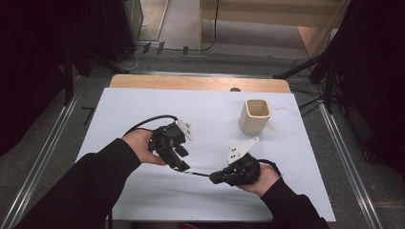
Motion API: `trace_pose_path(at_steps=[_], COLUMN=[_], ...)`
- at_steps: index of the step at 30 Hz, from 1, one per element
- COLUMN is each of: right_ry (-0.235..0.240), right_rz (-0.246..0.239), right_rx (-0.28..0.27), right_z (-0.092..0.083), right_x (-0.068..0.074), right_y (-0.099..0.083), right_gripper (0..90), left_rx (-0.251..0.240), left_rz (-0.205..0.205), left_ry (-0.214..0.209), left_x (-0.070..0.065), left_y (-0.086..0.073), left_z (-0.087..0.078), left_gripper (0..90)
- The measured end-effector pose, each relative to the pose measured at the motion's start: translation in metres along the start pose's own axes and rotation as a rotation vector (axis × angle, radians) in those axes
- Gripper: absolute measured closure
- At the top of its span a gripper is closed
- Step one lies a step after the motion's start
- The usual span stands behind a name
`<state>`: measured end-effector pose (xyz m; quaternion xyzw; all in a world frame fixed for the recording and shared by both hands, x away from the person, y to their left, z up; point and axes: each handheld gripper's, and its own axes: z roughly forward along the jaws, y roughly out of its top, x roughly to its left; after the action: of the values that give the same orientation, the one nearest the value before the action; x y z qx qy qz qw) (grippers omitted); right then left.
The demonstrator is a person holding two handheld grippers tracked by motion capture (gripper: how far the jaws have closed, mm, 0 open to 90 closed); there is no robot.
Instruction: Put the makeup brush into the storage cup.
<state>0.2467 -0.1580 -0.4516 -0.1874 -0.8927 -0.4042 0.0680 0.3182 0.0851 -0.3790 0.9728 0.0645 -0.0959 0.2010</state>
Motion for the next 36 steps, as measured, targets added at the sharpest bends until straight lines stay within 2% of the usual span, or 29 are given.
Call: trace_pose_path(at_steps=[1,2,3,4,6,7,8,10,11,12,13,14,15,16,19,20,21,22,24,26,28,29,30,31,34,35,36], right_ry=[-0.004,-0.003,-0.003,-0.006,-0.013,-0.013,-0.021,-0.023,-0.024,-0.031,-0.033,-0.036,-0.036,-0.041,-0.042,-0.049,-0.056,-0.056,-0.063,-0.077,-0.094,-0.094,-0.109,-0.114,-0.131,-0.131,-0.134], right_rz=[0.007,0.017,0.017,0.042,0.05,0.05,0.064,0.068,0.086,0.097,0.11,0.122,0.122,0.145,0.171,0.175,0.199,0.199,0.219,0.232,0.246,0.246,0.26,0.275,0.28,0.289,0.285], right_rx=[-0.004,-0.007,-0.007,-0.021,-0.024,-0.024,-0.031,-0.027,-0.027,-0.038,-0.043,-0.046,-0.046,-0.047,-0.057,-0.064,-0.069,-0.069,-0.091,-0.102,-0.122,-0.122,-0.146,-0.153,-0.17,-0.174,-0.18], right_z=[-0.001,-0.002,-0.002,-0.004,-0.006,-0.006,-0.006,-0.006,-0.007,-0.009,-0.01,-0.011,-0.011,-0.012,-0.013,-0.013,-0.013,-0.013,-0.013,-0.014,-0.015,-0.015,-0.016,-0.016,-0.019,-0.019,-0.02], right_x=[0.0,0.0,0.0,-0.001,-0.002,-0.002,-0.002,-0.003,-0.003,-0.005,-0.005,-0.005,-0.005,-0.007,-0.009,-0.01,-0.011,-0.011,-0.012,-0.011,-0.011,-0.011,-0.012,-0.011,-0.011,-0.01,-0.011], right_y=[-0.001,-0.003,-0.003,-0.007,-0.01,-0.01,-0.013,-0.014,-0.015,-0.017,-0.018,-0.019,-0.019,-0.021,-0.024,-0.025,-0.027,-0.027,-0.028,-0.028,-0.028,-0.028,-0.029,-0.029,-0.031,-0.031,-0.032], right_gripper=[85.9,85.9,85.9,85.9,85.9,85.9,85.9,85.9,85.9,85.9,85.9,85.9,85.9,85.9,85.9,85.9,85.9,85.9,85.9,85.8,85.8,85.8,85.9,85.9,85.8,85.8,85.8], left_rx=[0.0,-0.008,-0.012,-0.024,-0.037,-0.059,-0.103,-0.121,-0.138,-0.178,-0.196,-0.196,-0.217,-0.241,-0.265,-0.285,-0.315,-0.315,-0.361,-0.374,-0.379,-0.387,-0.398,-0.398,-0.454,-0.454,-0.483], left_rz=[0.0,-0.004,-0.013,-0.025,-0.028,-0.037,-0.079,-0.09,-0.102,-0.134,-0.152,-0.152,-0.169,-0.189,-0.197,-0.209,-0.232,-0.232,-0.276,-0.299,-0.303,-0.304,-0.309,-0.309,-0.314,-0.314,-0.321], left_ry=[0.0,-0.003,-0.001,-0.003,0.005,-0.006,-0.025,-0.022,-0.013,-0.004,-0.005,-0.005,-0.003,0.008,0.017,0.023,0.03,0.03,0.031,0.041,0.04,0.049,0.067,0.067,0.084,0.084,0.098], left_x=[0.0,0.0,0.001,0.002,0.003,0.004,0.008,0.009,0.01,0.012,0.014,0.014,0.015,0.016,0.017,0.017,0.017,0.017,0.017,0.014,0.013,0.012,0.009,0.009,0.004,0.004,0.002], left_y=[0.0,-0.001,-0.002,-0.005,-0.006,-0.008,-0.012,-0.015,-0.017,-0.022,-0.025,-0.025,-0.028,-0.033,-0.039,-0.042,-0.047,-0.047,-0.054,-0.057,-0.059,-0.061,-0.064,-0.064,-0.07,-0.07,-0.072], left_z=[0.0,-0.001,-0.002,-0.004,-0.005,-0.007,-0.008,-0.009,-0.009,-0.01,-0.011,-0.011,-0.011,-0.013,-0.016,-0.018,-0.021,-0.021,-0.022,-0.02,-0.019,-0.017,-0.013,-0.013,-0.006,-0.006,-0.001], left_gripper=[44.1,35.6,35.6,35.5,35.5,35.5,35.4,35.5,35.5,35.4,35.5,35.4,35.4,35.4,35.5,35.5,35.5,35.5,35.5,35.5,35.5,35.5,35.5,35.5,35.5,35.5,35.5])
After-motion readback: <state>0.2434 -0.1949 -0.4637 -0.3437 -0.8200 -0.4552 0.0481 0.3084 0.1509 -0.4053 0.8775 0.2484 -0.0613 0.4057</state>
